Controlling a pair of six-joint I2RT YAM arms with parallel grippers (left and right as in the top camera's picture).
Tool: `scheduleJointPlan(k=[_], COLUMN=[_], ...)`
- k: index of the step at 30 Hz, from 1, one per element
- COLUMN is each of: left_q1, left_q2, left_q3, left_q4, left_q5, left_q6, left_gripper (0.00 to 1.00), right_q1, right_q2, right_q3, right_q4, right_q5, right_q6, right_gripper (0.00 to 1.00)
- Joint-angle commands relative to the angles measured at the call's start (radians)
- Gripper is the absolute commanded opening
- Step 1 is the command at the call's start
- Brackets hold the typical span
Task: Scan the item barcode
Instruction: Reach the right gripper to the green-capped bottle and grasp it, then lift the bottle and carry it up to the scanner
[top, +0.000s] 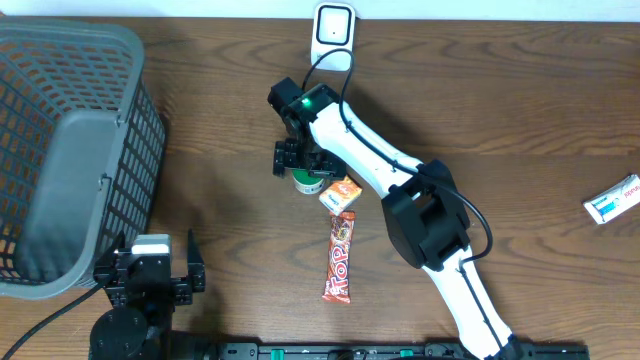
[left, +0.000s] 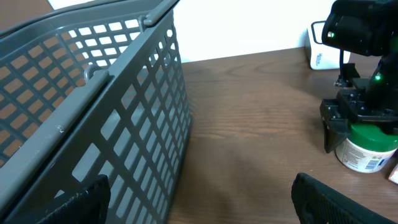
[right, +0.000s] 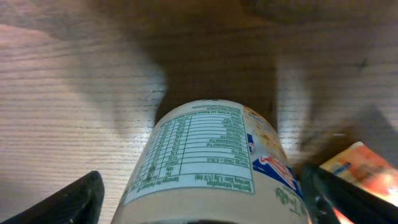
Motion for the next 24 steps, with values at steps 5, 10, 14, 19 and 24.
scheduleJointPlan(k=[5,10,14,19,24], left_q1=[0.004,0.004,0.004,0.004,0.004], left_q2=[-0.005,-0.005,-0.005,-0.005,-0.005], left_q3=[-0.002,-0.002,-0.002,-0.002,-0.002], left_q4=[0.003,0.003,0.003,0.003,0.003], left_q5=[0.006,0.006,0.006,0.006,0.006], left_q6=[-0.009,-0.009,-0.009,-0.009,-0.009], left_gripper=[0.92,0.92,0.92,0.92,0.92], right_q1=[0.004,0.014,0.019,0.019,0.041], right_q2=[-0.008,-0.008,-0.008,-0.008,-0.008], right_q3=[0.014,0.014,0.014,0.014,0.01], right_q4=[0.0,-0.02,-0.045,-0.057,-0.056], right_q5=[0.022,0.021,0.021,0.021,0.031], right_q6=[-0.035,-0.069,-0.077,-0.08,-0.088], right_gripper=[0.73,0.67,0.62,0.79,0.8])
